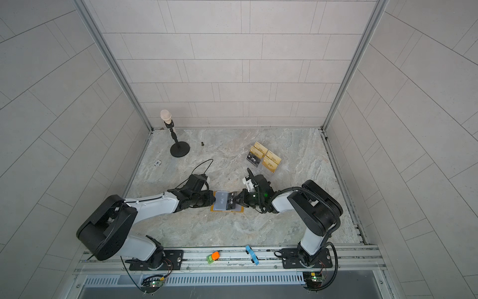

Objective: Insert credit cards into a card holder
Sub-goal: Insert the credit card into the card slot.

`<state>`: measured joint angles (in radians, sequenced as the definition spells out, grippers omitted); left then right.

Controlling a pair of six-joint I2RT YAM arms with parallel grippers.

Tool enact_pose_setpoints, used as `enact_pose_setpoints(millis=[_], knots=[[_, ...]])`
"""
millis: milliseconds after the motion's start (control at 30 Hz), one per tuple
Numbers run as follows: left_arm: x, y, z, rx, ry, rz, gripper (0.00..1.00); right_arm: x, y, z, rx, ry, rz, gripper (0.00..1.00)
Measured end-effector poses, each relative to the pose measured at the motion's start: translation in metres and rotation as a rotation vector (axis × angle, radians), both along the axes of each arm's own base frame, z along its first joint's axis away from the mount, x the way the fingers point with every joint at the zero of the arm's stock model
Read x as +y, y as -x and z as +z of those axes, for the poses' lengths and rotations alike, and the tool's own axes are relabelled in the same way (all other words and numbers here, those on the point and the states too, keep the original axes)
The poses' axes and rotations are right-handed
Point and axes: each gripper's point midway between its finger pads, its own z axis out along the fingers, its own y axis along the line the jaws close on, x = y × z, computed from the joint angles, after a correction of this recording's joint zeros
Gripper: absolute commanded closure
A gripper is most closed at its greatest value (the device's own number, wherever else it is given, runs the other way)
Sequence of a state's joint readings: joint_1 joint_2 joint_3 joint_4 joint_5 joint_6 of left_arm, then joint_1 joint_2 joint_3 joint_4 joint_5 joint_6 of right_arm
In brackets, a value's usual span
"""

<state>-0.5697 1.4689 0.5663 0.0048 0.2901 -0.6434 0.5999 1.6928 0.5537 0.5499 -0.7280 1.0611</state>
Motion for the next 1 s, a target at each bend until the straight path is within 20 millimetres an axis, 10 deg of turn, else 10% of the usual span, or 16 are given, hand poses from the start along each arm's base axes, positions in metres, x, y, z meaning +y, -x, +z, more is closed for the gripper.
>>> enact_pose_setpoints(millis=[1000], knots=[[0.0004,0.0007,0.0000,0.002,-0.007,-0.007,0.89,0.0072,-0.0051,0.0021,-0.033,-0.014,0.038,1.00]])
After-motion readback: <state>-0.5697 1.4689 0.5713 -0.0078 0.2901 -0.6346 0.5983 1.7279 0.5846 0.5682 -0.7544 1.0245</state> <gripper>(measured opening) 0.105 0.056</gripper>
